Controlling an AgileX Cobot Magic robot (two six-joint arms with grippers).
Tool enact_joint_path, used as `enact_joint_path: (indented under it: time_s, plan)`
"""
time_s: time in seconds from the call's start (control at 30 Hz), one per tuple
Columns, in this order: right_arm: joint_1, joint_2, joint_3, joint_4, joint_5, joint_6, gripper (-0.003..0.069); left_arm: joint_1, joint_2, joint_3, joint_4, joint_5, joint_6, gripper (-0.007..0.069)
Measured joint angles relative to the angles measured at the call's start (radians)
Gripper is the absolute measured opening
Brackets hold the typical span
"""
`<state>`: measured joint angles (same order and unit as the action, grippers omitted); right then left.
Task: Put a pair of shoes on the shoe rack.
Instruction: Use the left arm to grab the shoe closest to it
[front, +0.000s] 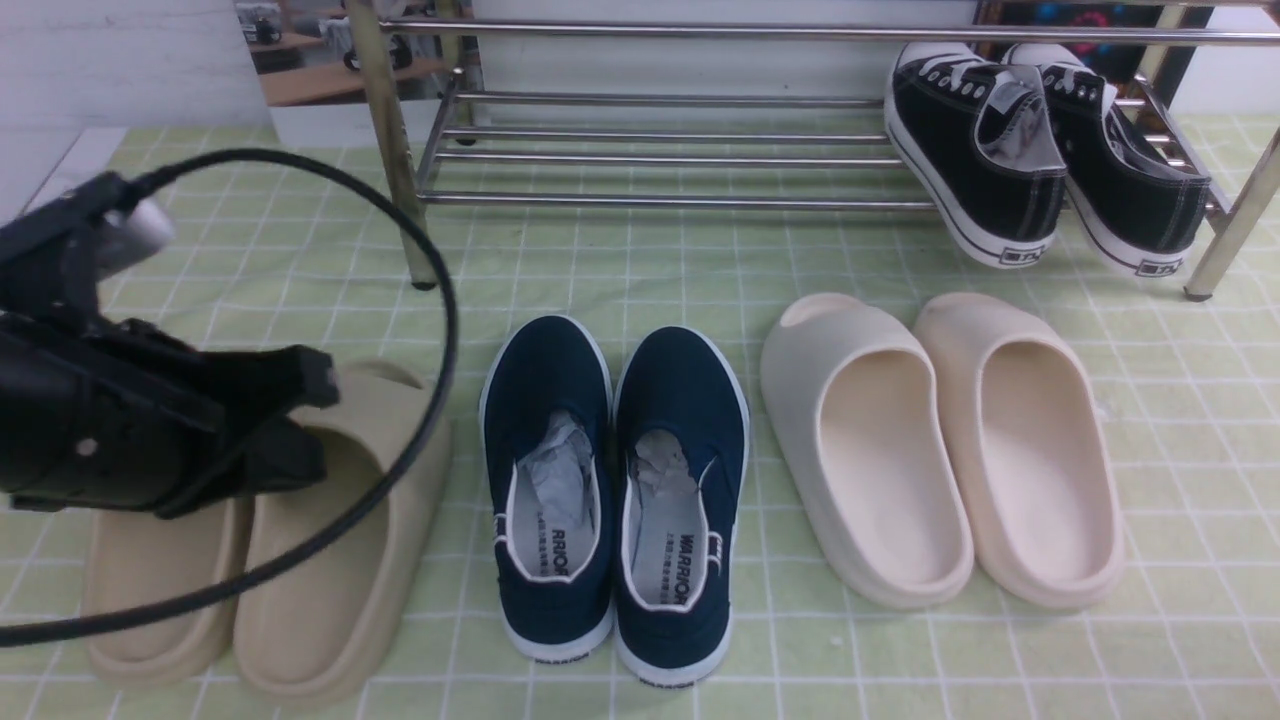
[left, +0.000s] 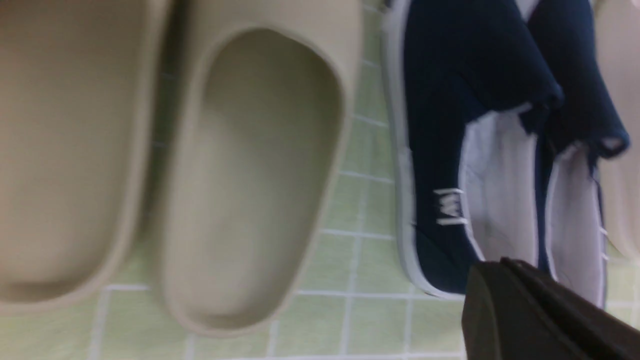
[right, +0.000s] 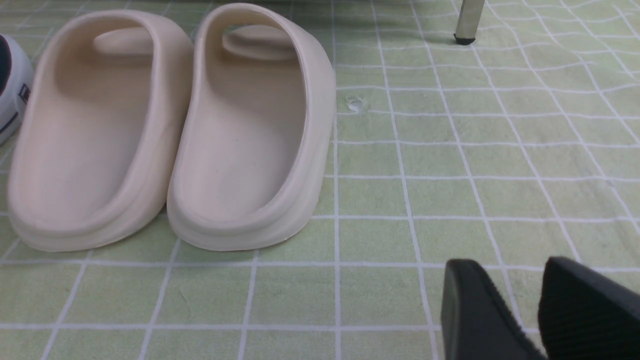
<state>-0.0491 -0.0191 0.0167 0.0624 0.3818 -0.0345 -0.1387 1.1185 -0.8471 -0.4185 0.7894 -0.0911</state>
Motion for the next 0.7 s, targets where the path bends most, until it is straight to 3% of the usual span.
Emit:
enact_joint_path:
  time_s: [0.17,0.27,0.37,0.53,0.7]
  plan:
    - [0.0,0.0,0.0,0.0,0.0,0.0,0.0239,-0.169,0.135,-0.028,0.003,-0.026,0.046,-0.0012]
    - [0.0,0.0,0.0,0.0,0.0,0.0,0.0239,-0.261,0.247,-0.077,0.091,-0.028,0.028,0.0039]
    - [0.0,0.0,0.0,0.0,0.0,0.0,0.0239,-0.279,0.301,-0.106,0.129,-0.038,0.001,0.0097]
    - [0.0,0.0,0.0,0.0,0.0,0.0,0.0239,-0.284,0.423,-0.177,0.176,-0.11,-0.037,0.0327]
    - [0.0,0.0,0.0,0.0,0.0,0.0,0.0239,-0.284,0.507,-0.181,0.177,-0.163,-0.039,0.0367]
